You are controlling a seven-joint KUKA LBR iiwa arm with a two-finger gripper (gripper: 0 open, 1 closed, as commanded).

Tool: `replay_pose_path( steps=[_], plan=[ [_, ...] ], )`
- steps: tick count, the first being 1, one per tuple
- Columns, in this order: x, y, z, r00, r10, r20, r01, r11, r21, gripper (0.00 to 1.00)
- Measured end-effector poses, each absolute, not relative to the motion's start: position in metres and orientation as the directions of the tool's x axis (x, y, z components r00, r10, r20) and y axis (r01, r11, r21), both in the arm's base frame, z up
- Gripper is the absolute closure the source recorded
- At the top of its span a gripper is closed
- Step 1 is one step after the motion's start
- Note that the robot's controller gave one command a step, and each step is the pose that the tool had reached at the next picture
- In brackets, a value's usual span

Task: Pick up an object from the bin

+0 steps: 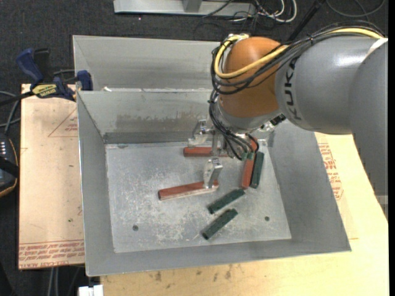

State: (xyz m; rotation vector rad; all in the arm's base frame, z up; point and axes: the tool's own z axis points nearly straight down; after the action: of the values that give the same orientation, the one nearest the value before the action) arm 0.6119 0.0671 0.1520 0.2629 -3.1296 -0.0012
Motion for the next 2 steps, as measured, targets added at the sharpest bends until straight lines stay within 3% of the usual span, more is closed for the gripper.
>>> replay_pose_path(
  steps=[1, 2],
  plan=[
    [0.638, 0.058, 0.143, -0.976, -0.216, -0.005, -0.216, 0.976, 0.002, 0.0],
    [0.58, 0.064, 0.073, -0.984, -0.177, -0.015, -0.177, 0.984, 0.001, 0.0]
  ],
)
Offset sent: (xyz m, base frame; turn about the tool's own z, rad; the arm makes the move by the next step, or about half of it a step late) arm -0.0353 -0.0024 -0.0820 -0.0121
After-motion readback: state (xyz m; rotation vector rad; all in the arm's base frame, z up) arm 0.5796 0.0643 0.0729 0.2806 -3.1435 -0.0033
